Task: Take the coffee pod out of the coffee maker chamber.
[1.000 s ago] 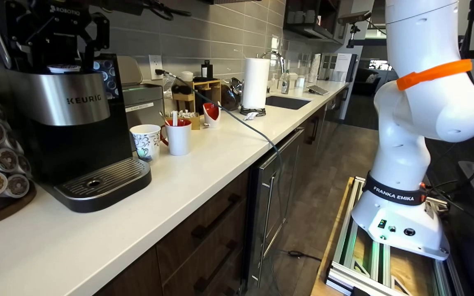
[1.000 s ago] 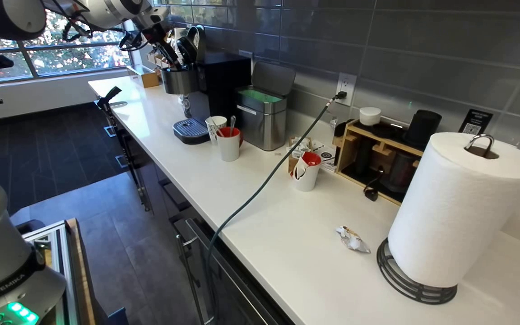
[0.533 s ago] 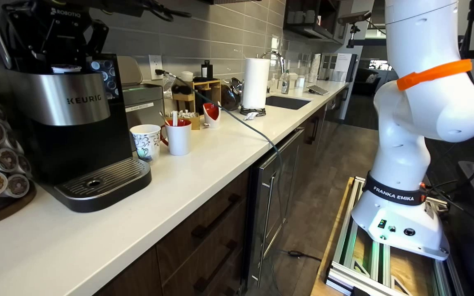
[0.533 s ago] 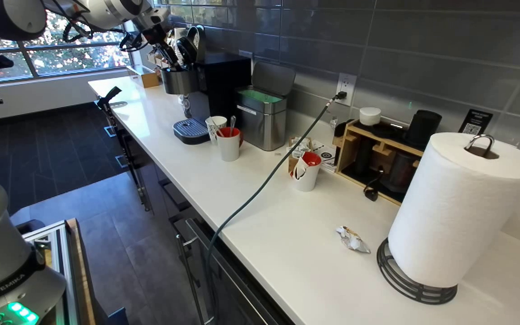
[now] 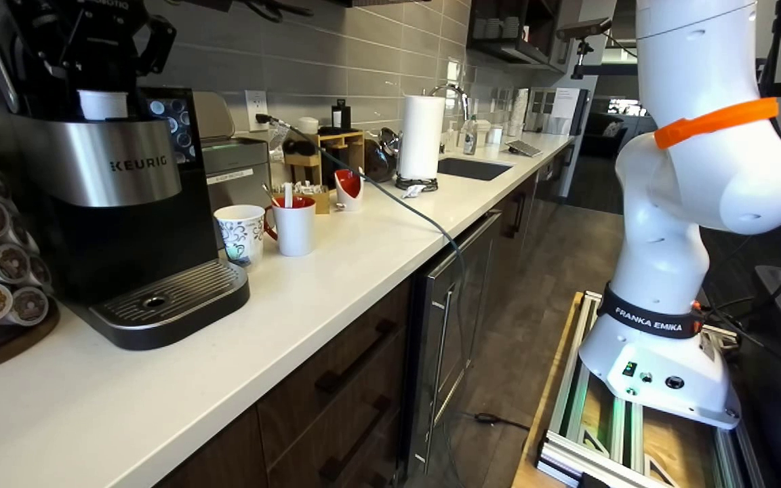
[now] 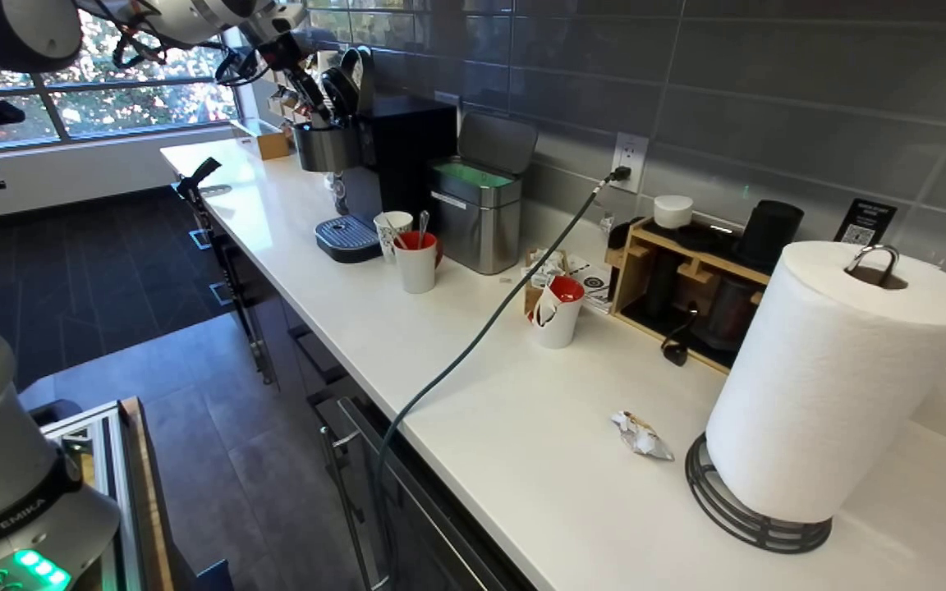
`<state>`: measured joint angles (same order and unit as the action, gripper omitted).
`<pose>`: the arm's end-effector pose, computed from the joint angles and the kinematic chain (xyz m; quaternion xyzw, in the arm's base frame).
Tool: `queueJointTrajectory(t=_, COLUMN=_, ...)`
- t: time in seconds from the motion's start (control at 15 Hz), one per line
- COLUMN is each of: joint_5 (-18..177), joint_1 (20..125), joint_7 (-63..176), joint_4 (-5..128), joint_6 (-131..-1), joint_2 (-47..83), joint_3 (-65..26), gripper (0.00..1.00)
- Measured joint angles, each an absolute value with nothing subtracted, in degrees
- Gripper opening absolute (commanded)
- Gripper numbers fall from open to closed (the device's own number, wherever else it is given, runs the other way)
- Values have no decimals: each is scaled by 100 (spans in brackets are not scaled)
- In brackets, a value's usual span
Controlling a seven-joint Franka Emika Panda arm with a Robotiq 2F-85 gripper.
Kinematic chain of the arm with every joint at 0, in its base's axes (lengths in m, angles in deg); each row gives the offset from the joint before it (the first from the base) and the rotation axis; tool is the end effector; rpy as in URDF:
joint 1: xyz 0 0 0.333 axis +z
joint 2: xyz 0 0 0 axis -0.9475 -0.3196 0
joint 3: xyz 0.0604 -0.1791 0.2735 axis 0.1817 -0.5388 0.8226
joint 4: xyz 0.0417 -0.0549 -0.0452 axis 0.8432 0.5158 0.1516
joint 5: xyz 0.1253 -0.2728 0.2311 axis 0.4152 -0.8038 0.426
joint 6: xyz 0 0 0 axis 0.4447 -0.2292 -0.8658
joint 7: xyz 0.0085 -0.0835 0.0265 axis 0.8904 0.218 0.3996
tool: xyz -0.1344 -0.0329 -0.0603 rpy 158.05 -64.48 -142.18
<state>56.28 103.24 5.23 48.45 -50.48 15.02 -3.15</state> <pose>0.5472 0.4433 0.5426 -0.9666 0.0336 -0.2537 0.0158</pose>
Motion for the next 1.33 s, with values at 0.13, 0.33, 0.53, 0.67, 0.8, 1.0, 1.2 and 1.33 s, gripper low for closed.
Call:
queueJointTrajectory(t=0.13, joint_5=5631, joint_1=10320, joint_7=469, joint_4=4627, joint_6=-4973, joint_2=1588, joint_3=-331, gripper=30)
queueJointTrajectory(t=0.33, joint_5=5827, joint_1=10312, joint_7=541, joint_4=4265, joint_6=-4280, joint_2=1730, joint_3=-329, gripper=30)
queueJointTrajectory(t=0.53, joint_5=6346, joint_1=10263, joint_7=866, joint_4=4142, joint_6=-3429, joint_2=1932, joint_3=-294, gripper=30)
queueJointTrajectory(t=0.67, joint_5=6631, joint_1=10189, joint_7=987, joint_4=4173, joint_6=-2856, joint_2=2128, joint_3=-303, gripper=30)
queueJointTrajectory(t=0.8, joint_5=6772, joint_1=10054, joint_7=991, joint_4=4343, joint_6=-2464, joint_2=2363, joint_3=-372, gripper=30)
queueJointTrajectory(t=1.0, joint_5=7424, joint_1=9673, joint_7=1678, joint_4=5059, joint_6=-2993, joint_2=2835, joint_3=-464, gripper=30)
queueJointTrajectory(t=1.2, joint_5=8363, joint_1=9320, joint_7=2725, joint_4=5935, joint_6=-3942, joint_2=3312, joint_3=-617, gripper=30)
queueJointTrajectory(t=1.33, joint_5=9078, joint_1=9064, joint_7=3460, joint_4=6510, joint_6=-4404, joint_2=3606, joint_3=-627, gripper=30)
